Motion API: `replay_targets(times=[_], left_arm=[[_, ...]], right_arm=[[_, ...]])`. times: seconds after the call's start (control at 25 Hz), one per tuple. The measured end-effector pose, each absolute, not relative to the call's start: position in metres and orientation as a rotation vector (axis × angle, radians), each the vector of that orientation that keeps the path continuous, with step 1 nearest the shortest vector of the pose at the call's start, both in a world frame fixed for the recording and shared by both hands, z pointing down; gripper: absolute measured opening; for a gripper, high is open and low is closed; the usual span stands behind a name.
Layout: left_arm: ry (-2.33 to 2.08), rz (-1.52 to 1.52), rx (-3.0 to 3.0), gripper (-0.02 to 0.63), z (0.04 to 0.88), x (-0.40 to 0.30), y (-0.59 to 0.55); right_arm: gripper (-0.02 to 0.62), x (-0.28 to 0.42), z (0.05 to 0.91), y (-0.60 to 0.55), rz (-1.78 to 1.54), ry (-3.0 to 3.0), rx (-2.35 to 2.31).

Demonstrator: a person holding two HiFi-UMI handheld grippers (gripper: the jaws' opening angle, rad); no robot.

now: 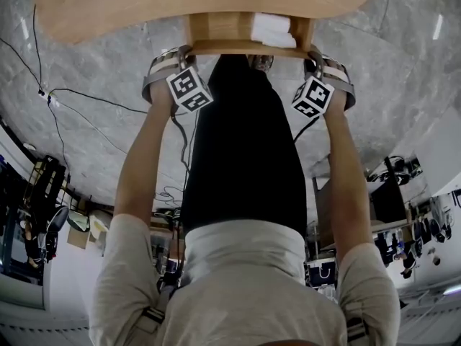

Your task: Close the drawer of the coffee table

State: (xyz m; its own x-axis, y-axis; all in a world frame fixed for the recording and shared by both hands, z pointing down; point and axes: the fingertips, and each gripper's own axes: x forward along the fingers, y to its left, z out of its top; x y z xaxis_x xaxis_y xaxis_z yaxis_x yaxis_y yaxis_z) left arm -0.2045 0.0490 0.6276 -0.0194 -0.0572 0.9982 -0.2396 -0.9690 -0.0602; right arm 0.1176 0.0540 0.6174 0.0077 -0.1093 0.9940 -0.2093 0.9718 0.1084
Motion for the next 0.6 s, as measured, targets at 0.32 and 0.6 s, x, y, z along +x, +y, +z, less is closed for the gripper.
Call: replay_targets(times=[0.32, 0.6], left_arm=[[-0.402, 2.076, 2.109, 0.117, 0.626, -0.206, 0.033], [-0.411, 2.033, 2.128, 0.118, 0.625, -0.203, 0.024]], right_arm=[[0.087, 0.116, 0.615, 0.038, 0.079, -1.561, 0.299], [0.089, 0.116, 0.613, 0.027, 0.069, -1.557, 0.317]])
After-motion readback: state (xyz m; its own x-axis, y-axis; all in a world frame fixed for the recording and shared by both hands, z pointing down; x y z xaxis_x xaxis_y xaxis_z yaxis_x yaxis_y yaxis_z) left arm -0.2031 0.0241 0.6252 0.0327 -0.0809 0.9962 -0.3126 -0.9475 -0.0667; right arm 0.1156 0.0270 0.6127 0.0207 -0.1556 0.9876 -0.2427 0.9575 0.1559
